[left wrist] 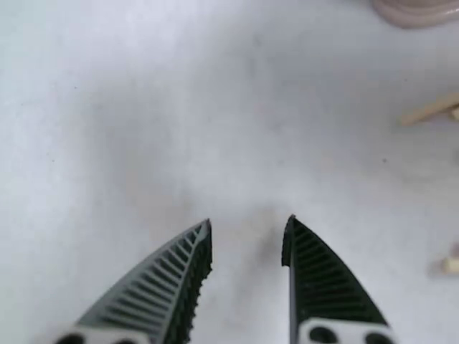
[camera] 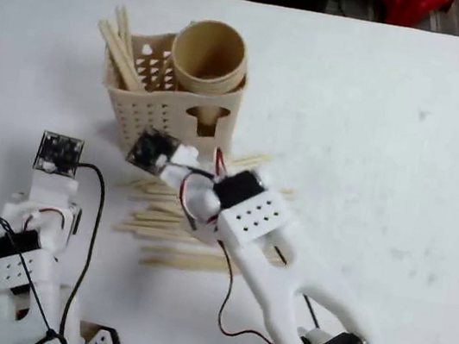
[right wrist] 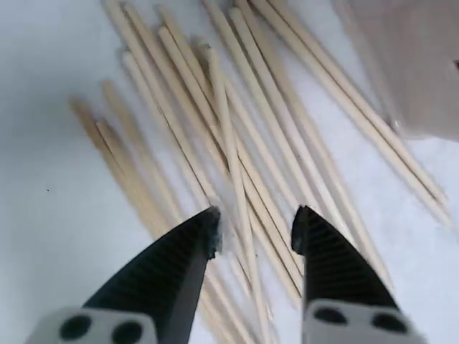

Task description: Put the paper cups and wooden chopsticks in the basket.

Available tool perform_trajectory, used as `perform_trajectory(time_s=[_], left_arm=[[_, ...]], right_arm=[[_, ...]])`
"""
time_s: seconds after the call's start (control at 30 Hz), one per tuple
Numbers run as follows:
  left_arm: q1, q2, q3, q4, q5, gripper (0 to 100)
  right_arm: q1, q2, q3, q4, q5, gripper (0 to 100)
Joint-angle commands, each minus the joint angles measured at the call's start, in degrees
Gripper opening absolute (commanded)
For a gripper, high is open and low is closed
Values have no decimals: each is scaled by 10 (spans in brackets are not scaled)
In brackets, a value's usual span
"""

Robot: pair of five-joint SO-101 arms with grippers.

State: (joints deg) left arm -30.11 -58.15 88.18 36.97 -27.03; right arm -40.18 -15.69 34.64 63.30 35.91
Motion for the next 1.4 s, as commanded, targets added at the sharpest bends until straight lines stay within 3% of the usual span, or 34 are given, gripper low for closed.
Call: perform_trajectory(time_s=[0.0,0.23,0.6,0.8,0.97,1.17,1.37], left_arm=[[-4,-11,-3,-10,5,173],[-4,-11,-3,-10,5,173],[-4,-11,-3,-10,5,173],[-4,-11,-3,-10,5,173],[-4,-11,-3,-10,5,173],[-4,-11,-3,-10,5,173],[-4,-11,-3,-10,5,173]], right_arm=[[-6,-4,55,-78,13,198],[-5,9,108,-139,13,180],[33,153,35,-160,9,179],[37,157,35,-160,9,63],[38,155,35,-157,9,60],[39,60,38,-109,4,59],[36,-89,39,-55,-47,59]])
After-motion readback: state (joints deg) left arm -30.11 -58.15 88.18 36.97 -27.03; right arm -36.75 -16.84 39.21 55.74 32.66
